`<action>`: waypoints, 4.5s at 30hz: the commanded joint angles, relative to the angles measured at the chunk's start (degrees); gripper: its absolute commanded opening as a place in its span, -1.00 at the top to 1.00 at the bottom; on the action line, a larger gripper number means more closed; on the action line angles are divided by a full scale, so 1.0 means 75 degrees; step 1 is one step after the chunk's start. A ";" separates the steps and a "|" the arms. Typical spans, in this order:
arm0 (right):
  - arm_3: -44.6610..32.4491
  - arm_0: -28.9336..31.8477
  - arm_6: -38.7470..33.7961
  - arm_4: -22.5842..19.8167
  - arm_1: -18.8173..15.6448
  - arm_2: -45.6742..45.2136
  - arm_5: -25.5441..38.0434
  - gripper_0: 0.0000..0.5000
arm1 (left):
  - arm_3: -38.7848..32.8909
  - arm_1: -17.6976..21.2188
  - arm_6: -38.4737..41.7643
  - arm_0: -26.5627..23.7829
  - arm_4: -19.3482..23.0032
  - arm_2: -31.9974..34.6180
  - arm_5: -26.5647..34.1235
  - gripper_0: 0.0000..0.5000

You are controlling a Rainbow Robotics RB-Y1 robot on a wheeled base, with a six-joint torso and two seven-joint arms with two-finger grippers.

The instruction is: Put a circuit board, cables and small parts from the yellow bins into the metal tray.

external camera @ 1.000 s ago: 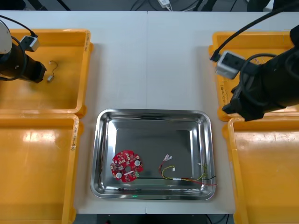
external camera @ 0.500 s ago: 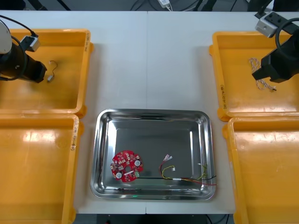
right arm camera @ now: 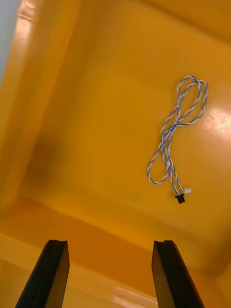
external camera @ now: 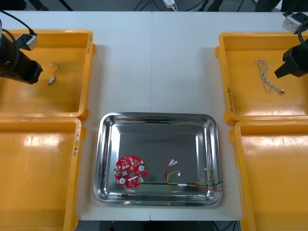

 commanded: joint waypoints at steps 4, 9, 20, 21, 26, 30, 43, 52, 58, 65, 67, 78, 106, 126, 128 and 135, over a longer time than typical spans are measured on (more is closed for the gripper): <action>0.0892 -0.0942 0.0673 0.0747 -0.0205 -0.0169 0.0030 -1.00 | -0.1142 0.0412 0.0140 -0.0322 -0.0056 0.0362 0.1104 1.00; 0.1806 -0.1493 0.0896 0.1286 -0.0041 -0.0169 -0.0117 -1.00 | -0.2021 0.0400 0.1124 -0.0322 -0.0033 0.0362 0.1784 1.00; 0.2778 -0.1727 0.1177 0.1661 0.0158 -0.0169 -0.0938 -1.00 | -0.3709 0.0236 0.2870 -0.0017 0.0026 0.0409 0.2499 1.00; 0.2896 -0.1739 0.1212 0.1708 0.0181 -0.0169 -0.0985 -1.00 | -0.3908 0.0189 0.3046 0.0065 -0.0009 0.0398 0.2534 1.00; 0.3317 -0.1739 0.1329 0.1860 0.0240 -0.0169 -0.1324 -1.00 | -0.4693 0.0025 0.3808 0.0334 -0.0056 0.0398 0.2675 1.00; 0.3505 -0.1739 0.1282 0.2012 0.0334 -0.0169 -0.1664 -1.00 | -0.5314 -0.0245 0.4370 0.0498 -0.0185 0.0398 0.3073 1.00; 0.4185 -0.1868 0.1294 0.2270 0.0756 -0.0169 -0.2555 -1.00 | -0.6767 -0.1510 0.6058 0.0627 -0.0619 0.0187 0.3525 1.00; 0.4524 -0.1879 0.1353 0.2329 0.0955 -0.0169 -0.2824 -1.00 | -0.7142 -0.2213 0.7019 0.1026 -0.1638 -0.0774 0.3525 1.00; 0.4946 -0.1879 0.1458 0.2341 0.0955 -0.0169 -0.3235 -1.00 | -0.7388 -0.2518 0.7640 0.1365 -0.2376 -0.1641 0.3525 1.00; 0.5298 -0.1879 0.1552 0.2329 0.0978 -0.0169 -0.3692 -1.00 | -0.7424 -0.2776 0.8237 0.1541 -0.2763 -0.2368 0.3525 0.99; 0.5356 -0.1879 0.1564 0.2352 0.1002 -0.0169 -0.3797 -1.00 | -0.7412 -0.2870 0.8308 0.1588 -0.2939 -0.2579 0.3525 1.00; 0.5790 -0.1879 0.1622 0.2352 0.1095 -0.0111 -0.4067 -1.00 | -0.7412 -0.3174 0.8694 0.1893 -0.3208 -0.3224 0.3155 0.99; 0.5814 -0.1622 0.1833 0.1989 0.1119 0.0053 -0.4242 1.00 | -0.6510 -0.3221 0.8741 0.2444 -0.3290 -0.3692 0.1866 0.99; 0.4220 -0.1645 0.2021 0.1977 0.0650 -0.0369 -0.2531 1.00 | -0.6521 -0.3151 0.8894 0.2467 -0.3173 -0.3716 0.1866 -1.00; 0.4044 -0.1645 0.2009 0.1977 0.0615 -0.0415 -0.2297 1.00 | -0.6521 -0.3151 0.8929 0.2455 -0.3162 -0.3716 0.1854 -1.00; 0.3868 -0.1633 0.2009 0.1989 0.0568 -0.0497 -0.2016 1.00 | -0.6615 -0.3151 0.9081 0.2455 -0.3115 -0.3716 0.1831 -1.00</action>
